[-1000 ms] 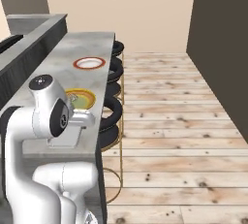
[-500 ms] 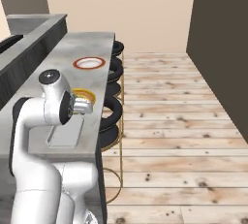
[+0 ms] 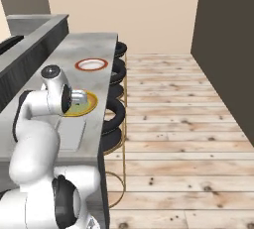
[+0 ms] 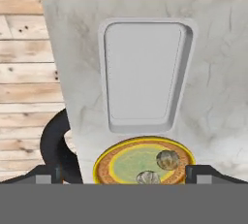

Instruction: Place two dumplings into each of the tupperware containers and then place the containers in the fridge.

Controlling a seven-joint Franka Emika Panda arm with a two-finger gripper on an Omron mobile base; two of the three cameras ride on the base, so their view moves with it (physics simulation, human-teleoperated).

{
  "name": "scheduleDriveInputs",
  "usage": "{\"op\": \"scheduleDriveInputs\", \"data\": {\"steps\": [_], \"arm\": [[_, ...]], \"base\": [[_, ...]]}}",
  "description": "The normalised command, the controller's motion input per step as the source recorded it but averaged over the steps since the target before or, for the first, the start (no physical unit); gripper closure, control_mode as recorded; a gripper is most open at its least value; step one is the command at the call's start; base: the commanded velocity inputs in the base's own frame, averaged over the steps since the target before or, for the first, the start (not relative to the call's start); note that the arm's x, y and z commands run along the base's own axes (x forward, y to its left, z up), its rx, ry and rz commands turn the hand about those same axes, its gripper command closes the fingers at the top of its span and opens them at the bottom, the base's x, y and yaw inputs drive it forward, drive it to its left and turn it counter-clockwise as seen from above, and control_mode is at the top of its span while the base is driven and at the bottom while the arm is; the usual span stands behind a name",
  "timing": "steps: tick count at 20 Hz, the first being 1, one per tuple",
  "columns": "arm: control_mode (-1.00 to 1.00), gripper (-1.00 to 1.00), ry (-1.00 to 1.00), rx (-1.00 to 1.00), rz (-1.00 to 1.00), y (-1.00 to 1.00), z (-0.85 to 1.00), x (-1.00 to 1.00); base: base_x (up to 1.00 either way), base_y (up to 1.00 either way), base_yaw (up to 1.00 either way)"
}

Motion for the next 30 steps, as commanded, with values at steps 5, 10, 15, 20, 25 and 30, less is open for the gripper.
{"op": "scheduleDriveInputs", "data": {"steps": [5, 10, 15, 20, 25, 30], "arm": [[-1.0, -1.0, 0.34, -0.09, 0.26, 0.61, 0.0, 1.0], [-1.0, -1.0, 0.36, -0.13, 0.1, 0.62, 0.0, 0.98], [-1.0, -1.0, 0.24, -0.06, 0.0, 0.34, -0.33, 0.6], [-1.0, -1.0, 0.02, 0.0, 0.0, 0.01, -0.78, 0.02], [-1.0, -1.0, -0.01, 0.0, 0.0, 0.12, -0.59, 0.18], [-1.0, -1.0, -0.03, -0.01, 0.0, 0.47, -0.09, 0.6]], "base": [[0.0, 0.0, 0.0], [0.0, 0.0, 0.0], [0.0, 0.0, 0.0], [0.0, 0.0, 0.0], [0.0, 0.0, 0.0], [0.0, 0.0, 0.0]]}}
